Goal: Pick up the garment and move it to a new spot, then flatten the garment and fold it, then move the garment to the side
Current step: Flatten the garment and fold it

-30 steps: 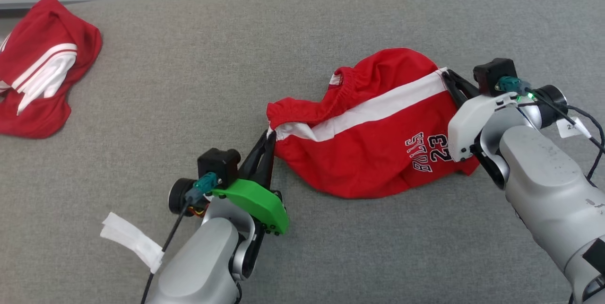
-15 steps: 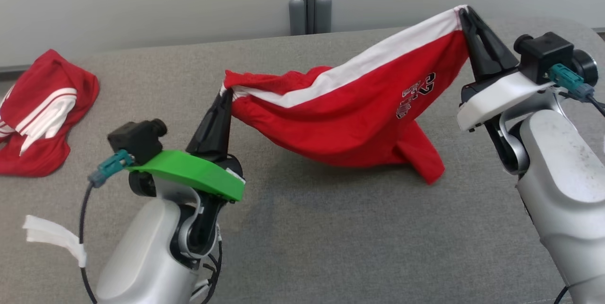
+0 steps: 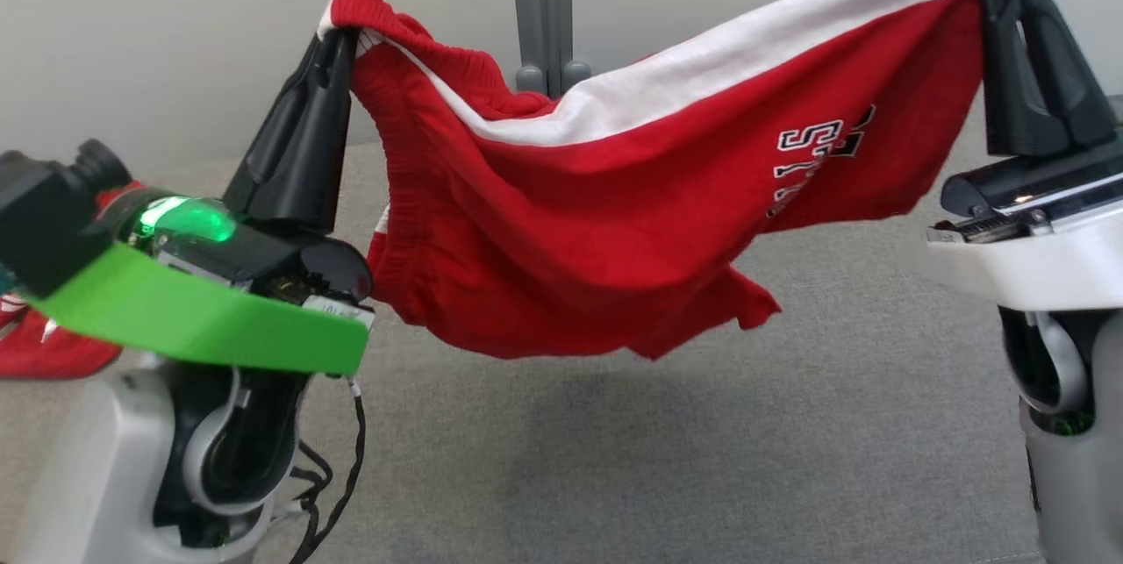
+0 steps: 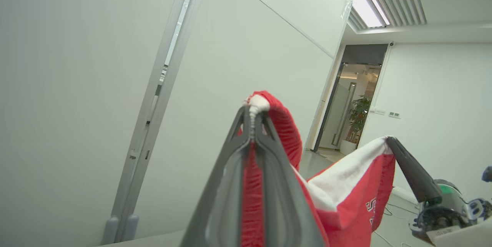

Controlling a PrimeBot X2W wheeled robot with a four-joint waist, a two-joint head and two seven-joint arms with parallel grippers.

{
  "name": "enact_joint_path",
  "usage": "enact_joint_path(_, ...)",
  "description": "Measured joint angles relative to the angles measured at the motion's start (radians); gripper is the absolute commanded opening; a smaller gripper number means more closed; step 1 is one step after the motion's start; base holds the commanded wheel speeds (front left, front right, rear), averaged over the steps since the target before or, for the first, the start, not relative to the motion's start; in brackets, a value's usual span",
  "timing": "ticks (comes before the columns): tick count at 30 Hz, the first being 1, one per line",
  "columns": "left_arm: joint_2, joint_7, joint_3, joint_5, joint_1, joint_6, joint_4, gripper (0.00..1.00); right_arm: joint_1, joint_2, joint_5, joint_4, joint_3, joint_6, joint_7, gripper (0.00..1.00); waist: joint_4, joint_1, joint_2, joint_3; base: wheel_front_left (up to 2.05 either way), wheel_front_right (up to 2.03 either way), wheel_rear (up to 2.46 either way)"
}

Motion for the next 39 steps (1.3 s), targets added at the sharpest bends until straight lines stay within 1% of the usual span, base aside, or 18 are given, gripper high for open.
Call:
enact_joint_path(5,0.025,0.066,0.018,-0.023,-0.002,0.05,-0.187,0.0,0.044,0.007,-0.013,-0.162,-0.026,0.0,0.043,0.0,-0.008,0.0,0.0,-0.005,0.0,0.0,0.0)
enact_joint_path(8,0.037,0.103,0.027,-0.038,-0.001,0.078,-0.266,0.0,0.07,0.009,-0.016,-0.227,-0.034,0.0,0.068,0.0,-0.01,0.0,0.0,0.0,0.0,0.0,0.0)
enact_joint_path(11,0.054,0.128,0.039,-0.04,0.002,0.105,-0.295,0.0,0.099,0.013,-0.008,-0.247,-0.032,0.0,0.09,0.0,-0.012,0.0,0.0,0.011,0.0,0.0,0.0)
enact_joint_path(14,0.062,0.144,0.041,-0.045,0.011,0.119,-0.263,0.0,0.116,0.014,0.021,-0.213,-0.026,0.0,0.105,0.0,-0.014,0.0,0.0,0.029,0.0,0.0,0.0)
enact_joint_path(17,0.061,0.154,0.032,-0.05,0.005,0.117,-0.167,0.0,0.103,0.005,0.055,-0.116,-0.019,0.0,0.104,0.0,-0.014,0.0,0.0,0.06,0.0,0.0,0.0)
enact_joint_path(20,0.051,0.17,0.016,-0.054,-0.087,0.095,-0.001,0.0,0.001,-0.021,0.077,0.044,0.003,0.0,0.075,0.0,-0.015,0.0,0.0,0.104,0.0,0.0,0.0)
enact_joint_path(21,0.044,0.171,0.012,-0.053,-0.127,0.086,0.052,0.0,-0.042,-0.02,0.086,0.093,0.011,0.0,0.059,0.0,-0.015,0.0,0.0,0.118,0.0,0.0,0.0)
enact_joint_path(24,0.015,0.172,0.003,-0.025,-0.299,0.063,0.246,0.0,-0.227,-0.026,0.074,0.27,0.028,0.0,-0.002,0.0,-0.018,0.0,0.0,0.169,0.0,0.0,0.0)
enact_joint_path(25,-0.001,0.157,0.003,-0.01,-0.37,0.056,0.32,0.0,-0.303,-0.029,0.048,0.337,0.029,0.0,-0.033,0.0,-0.019,0.0,0.0,0.188,0.0,0.0,0.0)
enact_joint_path(27,-0.035,0.111,0.009,0.019,-0.505,0.044,0.457,0.0,-0.447,-0.004,0.022,0.453,0.008,0.0,-0.11,0.0,-0.023,0.0,0.0,0.227,0.0,0.0,0.0)
enact_joint_path(30,-0.075,0.028,0.034,0.046,-0.645,0.033,0.621,0.0,-0.6,0.044,-0.03,0.593,-0.007,0.0,-0.215,0.0,-0.03,0.0,0.0,0.282,0.0,0.0,0.0)
enact_joint_path(32,-0.083,-0.008,0.034,0.061,-0.695,0.017,0.715,0.0,-0.649,0.07,-0.053,0.673,-0.013,0.0,-0.245,0.0,-0.035,0.0,0.0,0.317,0.0,0.0,0.0)
enact_joint_path(34,-0.091,-0.031,0.023,0.07,-0.707,-0.004,0.812,0.0,-0.659,0.09,-0.061,0.746,-0.007,0.0,-0.265,0.0,-0.04,0.0,0.0,0.355,0.0,0.0,0.0)
enact_joint_path(39,-0.105,-0.058,-0.004,0.069,-0.653,-0.06,0.996,0.0,-0.601,0.115,-0.055,0.881,0.028,0.0,-0.278,0.0,-0.049,0.0001,0.0,0.439,0.0,0.0,0.0)
